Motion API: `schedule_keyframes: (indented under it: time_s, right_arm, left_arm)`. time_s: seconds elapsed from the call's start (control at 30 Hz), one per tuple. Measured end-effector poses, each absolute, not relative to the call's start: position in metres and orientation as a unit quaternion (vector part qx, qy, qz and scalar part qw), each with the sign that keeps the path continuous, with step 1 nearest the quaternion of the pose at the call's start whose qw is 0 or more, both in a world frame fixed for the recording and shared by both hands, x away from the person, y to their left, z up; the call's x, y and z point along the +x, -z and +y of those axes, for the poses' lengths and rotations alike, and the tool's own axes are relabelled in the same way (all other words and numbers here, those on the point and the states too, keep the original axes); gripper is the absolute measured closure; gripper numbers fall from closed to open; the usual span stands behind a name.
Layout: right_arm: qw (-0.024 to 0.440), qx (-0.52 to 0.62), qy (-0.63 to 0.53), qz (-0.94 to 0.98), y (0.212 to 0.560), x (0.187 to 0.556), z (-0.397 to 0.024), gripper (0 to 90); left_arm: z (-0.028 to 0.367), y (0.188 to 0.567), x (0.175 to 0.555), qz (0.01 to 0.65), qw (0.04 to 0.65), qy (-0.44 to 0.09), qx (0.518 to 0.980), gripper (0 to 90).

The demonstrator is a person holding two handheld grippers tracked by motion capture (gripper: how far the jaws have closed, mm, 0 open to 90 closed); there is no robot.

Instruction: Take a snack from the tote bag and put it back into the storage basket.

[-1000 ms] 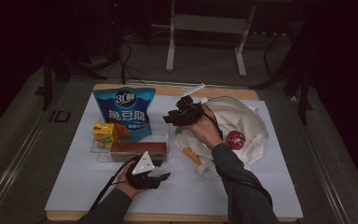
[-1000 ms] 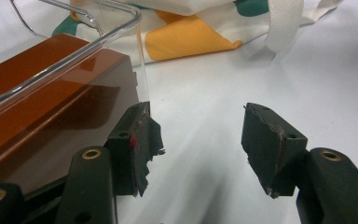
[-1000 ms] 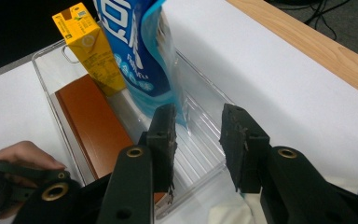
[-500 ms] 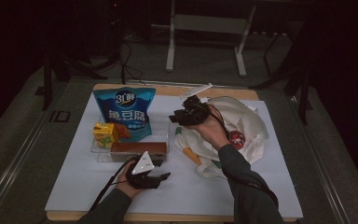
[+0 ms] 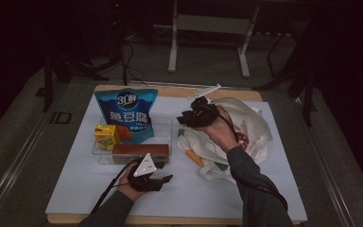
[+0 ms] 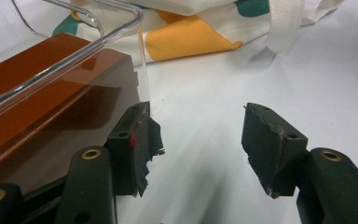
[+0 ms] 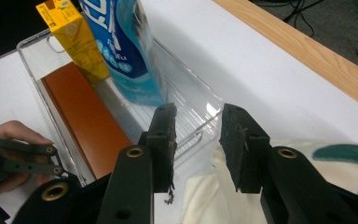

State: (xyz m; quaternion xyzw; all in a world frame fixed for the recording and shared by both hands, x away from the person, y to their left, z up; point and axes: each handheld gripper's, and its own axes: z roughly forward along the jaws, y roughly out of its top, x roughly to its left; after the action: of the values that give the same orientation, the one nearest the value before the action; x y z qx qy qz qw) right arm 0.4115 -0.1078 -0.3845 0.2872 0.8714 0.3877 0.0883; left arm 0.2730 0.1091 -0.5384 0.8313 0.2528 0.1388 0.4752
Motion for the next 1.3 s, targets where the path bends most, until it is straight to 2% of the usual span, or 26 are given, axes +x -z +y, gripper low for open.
schedule_keyframes:
  time_s: [1.3]
  right_arm:
    - [0.104, 0.320, -0.362, 0.869, 0.391, 0.411, -0.155, 64.6]
  left_arm:
    - [0.109, 0.538, 0.273, 0.252, 0.474, -0.139, 0.832, 42.8]
